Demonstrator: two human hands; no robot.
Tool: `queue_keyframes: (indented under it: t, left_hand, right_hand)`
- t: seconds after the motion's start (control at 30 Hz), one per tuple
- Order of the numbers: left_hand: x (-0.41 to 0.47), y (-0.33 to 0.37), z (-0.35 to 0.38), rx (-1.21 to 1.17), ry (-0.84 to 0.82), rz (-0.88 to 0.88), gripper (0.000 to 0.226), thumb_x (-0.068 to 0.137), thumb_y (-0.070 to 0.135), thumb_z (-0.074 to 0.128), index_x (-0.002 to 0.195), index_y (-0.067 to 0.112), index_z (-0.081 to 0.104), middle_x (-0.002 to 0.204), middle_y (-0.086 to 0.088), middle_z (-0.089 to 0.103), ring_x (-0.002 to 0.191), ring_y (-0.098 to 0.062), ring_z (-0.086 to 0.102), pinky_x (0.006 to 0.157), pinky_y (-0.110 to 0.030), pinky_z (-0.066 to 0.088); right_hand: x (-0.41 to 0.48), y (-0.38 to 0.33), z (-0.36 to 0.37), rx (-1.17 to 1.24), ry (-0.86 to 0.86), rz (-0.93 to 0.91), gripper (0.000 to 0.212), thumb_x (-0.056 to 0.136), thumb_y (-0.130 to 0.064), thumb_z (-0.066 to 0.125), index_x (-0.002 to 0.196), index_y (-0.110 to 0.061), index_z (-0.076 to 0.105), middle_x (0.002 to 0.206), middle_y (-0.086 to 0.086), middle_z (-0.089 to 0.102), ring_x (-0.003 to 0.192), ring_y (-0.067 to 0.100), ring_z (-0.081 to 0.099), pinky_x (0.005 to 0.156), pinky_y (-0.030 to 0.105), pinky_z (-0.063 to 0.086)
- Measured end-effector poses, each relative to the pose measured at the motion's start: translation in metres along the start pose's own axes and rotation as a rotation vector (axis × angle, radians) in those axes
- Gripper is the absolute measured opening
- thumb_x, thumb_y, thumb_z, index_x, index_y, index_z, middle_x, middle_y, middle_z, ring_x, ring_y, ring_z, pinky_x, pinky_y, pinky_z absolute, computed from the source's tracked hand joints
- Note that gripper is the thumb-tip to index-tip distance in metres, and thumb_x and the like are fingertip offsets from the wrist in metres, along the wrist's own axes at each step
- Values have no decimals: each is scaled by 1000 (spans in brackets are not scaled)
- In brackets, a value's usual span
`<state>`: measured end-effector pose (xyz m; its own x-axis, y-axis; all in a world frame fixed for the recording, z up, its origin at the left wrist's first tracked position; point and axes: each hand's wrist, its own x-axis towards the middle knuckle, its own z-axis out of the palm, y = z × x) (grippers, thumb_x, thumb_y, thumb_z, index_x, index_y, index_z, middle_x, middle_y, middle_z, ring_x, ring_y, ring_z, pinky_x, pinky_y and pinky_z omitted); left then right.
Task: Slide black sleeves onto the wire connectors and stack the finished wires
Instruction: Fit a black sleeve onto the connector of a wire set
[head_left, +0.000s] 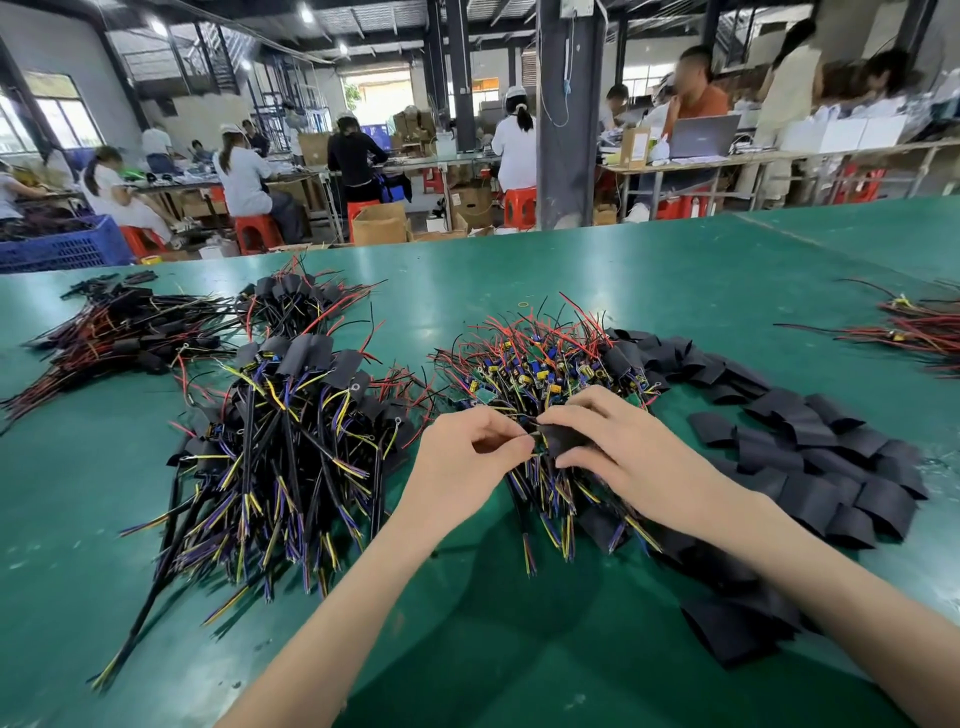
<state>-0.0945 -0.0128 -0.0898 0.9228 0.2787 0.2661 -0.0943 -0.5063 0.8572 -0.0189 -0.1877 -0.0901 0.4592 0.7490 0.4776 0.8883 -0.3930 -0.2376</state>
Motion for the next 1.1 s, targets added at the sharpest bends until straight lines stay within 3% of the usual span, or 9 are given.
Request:
queue_keyframes:
  t: [0.17, 0.43, 0.6, 0.73, 0.83, 0.97, 1.1]
  left_hand:
    - [0, -3, 3, 2, 9, -7, 13, 78, 13, 74, 71, 23, 69, 71, 2, 71, 65, -7, 62, 68, -22, 48]
    - [-3, -1, 10, -38, 19, 18, 12, 78, 8, 73, 73, 18, 69, 65, 5, 67, 57, -1, 55, 59, -13, 42]
    - [-3, 1, 11, -57, 29, 15, 19, 78, 7, 74, 71, 22, 65, 63, 11, 65, 56, 2, 54, 59, -11, 40]
    - [-2, 2, 6, -39, 22, -6, 13, 78, 14, 75, 82, 20, 65, 66, 11, 66, 55, 8, 53, 59, -5, 38]
    - [-3, 6, 2, 93, -2, 52, 9, 80, 15, 72, 74, 21, 69, 56, 16, 58, 50, 6, 45, 53, -8, 33]
    - [2, 17, -17, 167, 225, 158, 15, 81, 12, 70, 73, 24, 67, 62, 15, 60, 54, 9, 49, 57, -6, 34]
    - [15, 20, -62, 134, 650, 258, 17, 84, 11, 67, 99, 16, 61, 68, 14, 59, 62, 9, 52, 65, -5, 35]
  right_hand:
    - [-1, -3, 4, -37, -32, 13, 38, 92, -24, 56, 128, -12, 52, 107, 4, 52, 94, 23, 54, 85, 37, 43]
    - [-2, -6, 3, -69, -64, 3, 38, 91, -20, 59, 126, -7, 55, 105, 8, 54, 91, 25, 56, 77, 39, 47]
    - [-2, -10, -2, -200, -20, -159, 26, 72, -9, 79, 95, -1, 69, 93, 5, 61, 72, 26, 61, 52, 31, 51]
    - [-1, -6, 2, -88, -14, -34, 35, 89, -18, 62, 121, -7, 58, 102, 8, 55, 87, 27, 58, 76, 40, 47]
    - [-1, -7, 5, -19, -16, 16, 42, 91, -24, 59, 129, -9, 52, 109, 9, 55, 99, 27, 54, 87, 34, 39]
    - [0, -7, 0, -111, 178, 36, 54, 88, -34, 57, 133, -7, 49, 129, 12, 51, 118, 30, 44, 103, 41, 33]
    - [0, -2, -2, -143, 258, 75, 51, 89, -35, 53, 133, -8, 49, 132, 11, 49, 120, 31, 43, 102, 47, 36]
